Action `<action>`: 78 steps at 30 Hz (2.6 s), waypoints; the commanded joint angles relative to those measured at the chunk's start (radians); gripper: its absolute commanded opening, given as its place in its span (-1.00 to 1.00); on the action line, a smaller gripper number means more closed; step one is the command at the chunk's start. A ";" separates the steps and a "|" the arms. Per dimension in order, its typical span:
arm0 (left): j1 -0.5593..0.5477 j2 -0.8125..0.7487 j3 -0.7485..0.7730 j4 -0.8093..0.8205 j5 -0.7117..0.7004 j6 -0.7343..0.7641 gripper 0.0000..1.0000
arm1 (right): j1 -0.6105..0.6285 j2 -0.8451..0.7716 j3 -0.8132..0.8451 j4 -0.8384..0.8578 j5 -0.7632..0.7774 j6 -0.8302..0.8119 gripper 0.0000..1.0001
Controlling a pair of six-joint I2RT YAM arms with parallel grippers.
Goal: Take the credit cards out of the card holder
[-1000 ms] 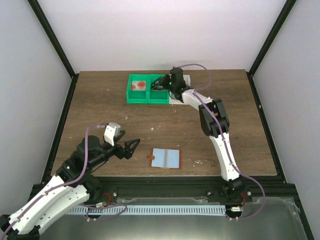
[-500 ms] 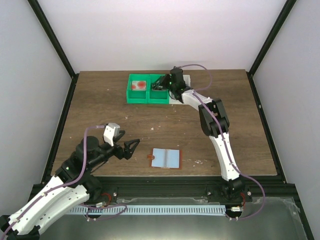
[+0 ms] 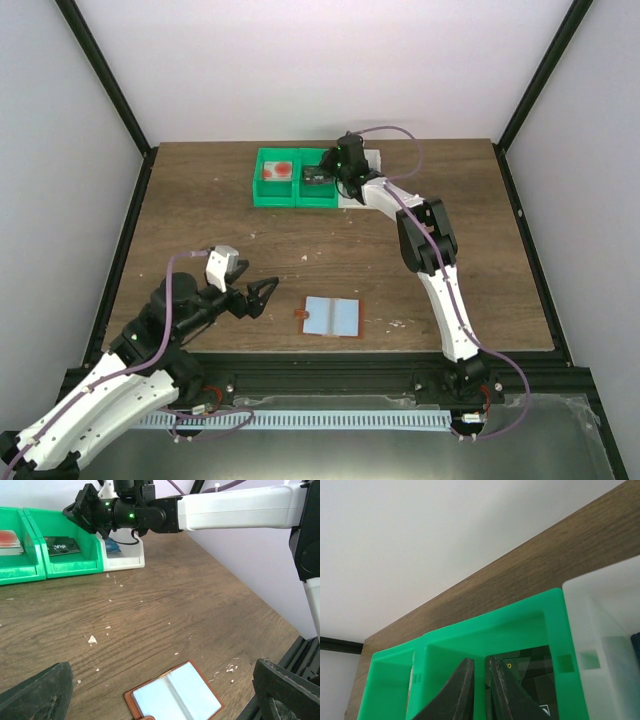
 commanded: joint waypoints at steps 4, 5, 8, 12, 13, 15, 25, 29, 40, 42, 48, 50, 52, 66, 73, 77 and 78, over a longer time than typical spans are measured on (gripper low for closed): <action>-0.002 0.018 0.002 0.005 -0.046 0.007 1.00 | 0.002 -0.069 0.082 -0.129 -0.014 -0.089 -0.63; -0.003 0.025 0.007 0.001 -0.054 0.001 1.00 | 0.000 -0.087 0.085 -0.144 -0.028 -0.103 -0.59; -0.003 0.041 0.015 -0.009 -0.072 -0.012 1.00 | 0.000 -0.123 0.089 -0.213 -0.051 -0.174 -0.55; -0.002 0.048 0.014 -0.003 -0.055 -0.008 1.00 | 0.006 -0.177 0.039 -0.286 -0.073 -0.256 -0.64; -0.004 0.048 0.012 0.001 -0.046 -0.006 1.00 | 0.008 -0.194 0.018 -0.298 -0.077 -0.270 -0.67; -0.003 0.051 0.009 0.008 -0.030 -0.003 0.99 | 0.019 -0.232 -0.029 -0.321 -0.082 -0.297 -0.70; -0.003 0.213 0.057 -0.010 0.085 -0.050 0.93 | 0.086 -0.659 -0.452 -0.415 -0.162 -0.302 -0.32; -0.001 0.317 0.045 0.041 0.196 -0.111 0.77 | 0.127 -0.854 -0.694 -0.404 -0.194 -0.264 -0.20; -0.004 0.533 -0.121 0.403 0.385 -0.309 0.37 | 0.190 -1.271 -1.208 -0.406 -0.297 -0.161 -0.09; -0.005 0.587 -0.144 0.477 0.393 -0.343 0.39 | 0.198 -1.348 -1.306 -0.386 -0.318 -0.129 -0.12; -0.004 0.791 -0.189 0.741 0.473 -0.445 0.46 | 0.267 -1.443 -1.507 -0.300 -0.335 -0.030 -0.16; -0.004 0.861 -0.187 0.815 0.500 -0.462 0.46 | 0.294 -1.457 -1.554 -0.252 -0.340 0.002 -0.16; -0.005 0.917 -0.185 0.864 0.508 -0.472 0.47 | 0.308 -1.451 -1.590 -0.201 -0.342 0.019 -0.19; -0.004 1.020 -0.189 0.847 0.458 -0.427 0.52 | 0.322 -1.288 -1.669 -0.090 -0.304 -0.006 -0.29; -0.004 0.916 -0.206 0.801 0.449 -0.444 0.53 | 0.322 -1.285 -1.633 -0.147 -0.270 -0.029 -0.29; -0.004 0.822 -0.191 0.694 0.410 -0.424 0.56 | 0.322 -1.339 -1.625 -0.189 -0.240 -0.030 -0.28; -0.005 0.803 -0.190 0.678 0.406 -0.421 0.57 | 0.322 -1.352 -1.625 -0.196 -0.235 -0.029 -0.28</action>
